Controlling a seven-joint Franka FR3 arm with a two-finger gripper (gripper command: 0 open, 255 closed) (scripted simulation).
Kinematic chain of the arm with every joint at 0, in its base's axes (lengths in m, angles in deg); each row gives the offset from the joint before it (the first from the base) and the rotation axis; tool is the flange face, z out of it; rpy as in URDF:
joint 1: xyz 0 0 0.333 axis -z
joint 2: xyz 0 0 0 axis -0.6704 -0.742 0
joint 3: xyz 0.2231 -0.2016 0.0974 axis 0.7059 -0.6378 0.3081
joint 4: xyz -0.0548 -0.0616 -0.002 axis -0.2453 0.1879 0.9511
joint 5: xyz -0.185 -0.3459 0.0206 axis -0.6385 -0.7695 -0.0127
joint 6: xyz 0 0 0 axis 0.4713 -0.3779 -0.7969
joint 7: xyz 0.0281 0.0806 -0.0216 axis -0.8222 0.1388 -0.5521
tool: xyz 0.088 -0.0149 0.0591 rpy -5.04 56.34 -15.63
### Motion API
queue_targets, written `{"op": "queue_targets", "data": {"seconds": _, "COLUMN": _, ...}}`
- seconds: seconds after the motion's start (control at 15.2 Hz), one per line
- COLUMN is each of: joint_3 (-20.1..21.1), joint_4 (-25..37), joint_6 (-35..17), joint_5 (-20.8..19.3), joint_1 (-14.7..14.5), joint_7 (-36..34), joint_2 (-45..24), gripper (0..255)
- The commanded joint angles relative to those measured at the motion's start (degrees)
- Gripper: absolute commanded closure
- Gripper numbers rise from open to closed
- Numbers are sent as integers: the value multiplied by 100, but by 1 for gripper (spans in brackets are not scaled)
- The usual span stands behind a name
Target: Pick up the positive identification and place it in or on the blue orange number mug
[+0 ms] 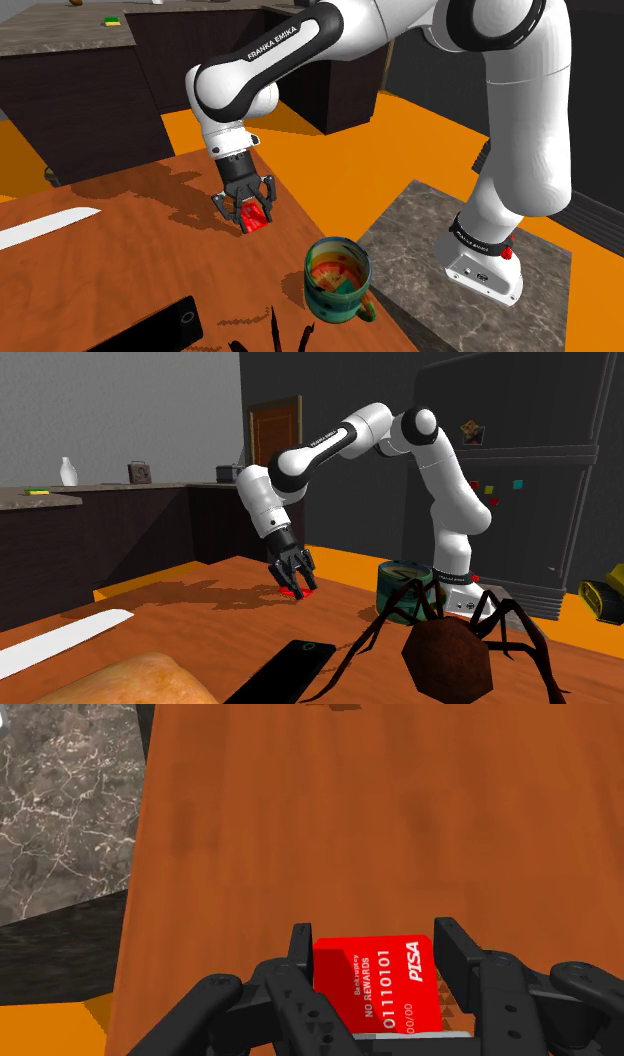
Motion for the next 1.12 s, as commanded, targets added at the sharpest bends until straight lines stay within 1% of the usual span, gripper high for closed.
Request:
{"op": "queue_targets", "data": {"seconds": 0.0, "joint_3": 13, "joint_4": -18, "joint_6": -118, "joint_5": 3, "joint_1": -24, "joint_7": 1, "joint_2": -59, "gripper": 255}}
{"op": "queue_targets", "data": {"seconds": 0.26, "joint_3": 11, "joint_4": -72, "joint_6": -131, "joint_5": 17, "joint_1": -16, "joint_7": 17, "joint_2": -20, "gripper": 255}}
{"op": "queue_targets", "data": {"seconds": 1.06, "joint_3": 73, "joint_4": 301, "joint_6": 596, "joint_5": 116, "joint_1": 57, "joint_7": -181, "joint_2": 382, "gripper": 255}}
